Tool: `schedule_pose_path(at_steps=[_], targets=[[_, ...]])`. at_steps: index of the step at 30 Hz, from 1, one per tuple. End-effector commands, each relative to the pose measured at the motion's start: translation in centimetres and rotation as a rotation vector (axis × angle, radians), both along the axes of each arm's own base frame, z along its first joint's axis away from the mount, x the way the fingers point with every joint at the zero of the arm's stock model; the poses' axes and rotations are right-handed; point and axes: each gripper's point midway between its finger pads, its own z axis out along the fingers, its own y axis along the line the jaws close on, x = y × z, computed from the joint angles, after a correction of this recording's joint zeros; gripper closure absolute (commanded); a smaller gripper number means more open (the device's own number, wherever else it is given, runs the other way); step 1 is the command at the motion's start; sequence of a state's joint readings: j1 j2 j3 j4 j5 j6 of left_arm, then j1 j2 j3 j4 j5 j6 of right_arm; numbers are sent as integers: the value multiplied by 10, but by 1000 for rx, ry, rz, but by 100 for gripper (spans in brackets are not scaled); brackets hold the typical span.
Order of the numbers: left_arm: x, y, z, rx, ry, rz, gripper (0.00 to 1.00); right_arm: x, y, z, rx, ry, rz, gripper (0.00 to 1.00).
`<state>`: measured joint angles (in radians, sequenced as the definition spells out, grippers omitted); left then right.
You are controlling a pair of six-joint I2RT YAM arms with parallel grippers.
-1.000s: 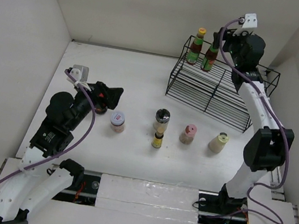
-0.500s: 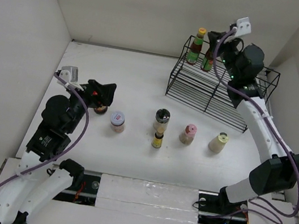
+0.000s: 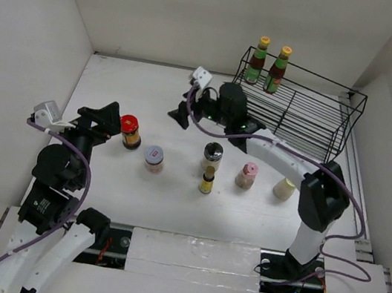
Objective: Organize the condiment bottles
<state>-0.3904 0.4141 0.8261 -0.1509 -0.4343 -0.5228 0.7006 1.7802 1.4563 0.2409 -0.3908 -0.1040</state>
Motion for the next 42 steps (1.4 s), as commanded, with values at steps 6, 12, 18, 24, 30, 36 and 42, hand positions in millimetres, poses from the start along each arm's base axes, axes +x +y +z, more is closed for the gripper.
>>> schedule_pose_path(at_steps=[6,12,18,24,30,36,42], targets=[[3,14,-4,-32,15,81,1,-51,96,-39,-69,0,226,1],[1,9,0,-36,-3,49,1,-50,133,-71,-116,38,240,1],[4,4,-2,-20,7,30,1,-38,155,-97,-155,59,202,1],[-2,12,6,-32,-10,62,1,-28,183,-110,-124,59,207,1],[-12,29,15,-76,-50,131,1,-28,209,-97,-30,31,247,1],[-14,30,11,-80,-60,130,1,-23,215,-96,4,38,236,18],[-11,25,9,-73,-49,112,2,-20,212,-90,26,27,208,52]])
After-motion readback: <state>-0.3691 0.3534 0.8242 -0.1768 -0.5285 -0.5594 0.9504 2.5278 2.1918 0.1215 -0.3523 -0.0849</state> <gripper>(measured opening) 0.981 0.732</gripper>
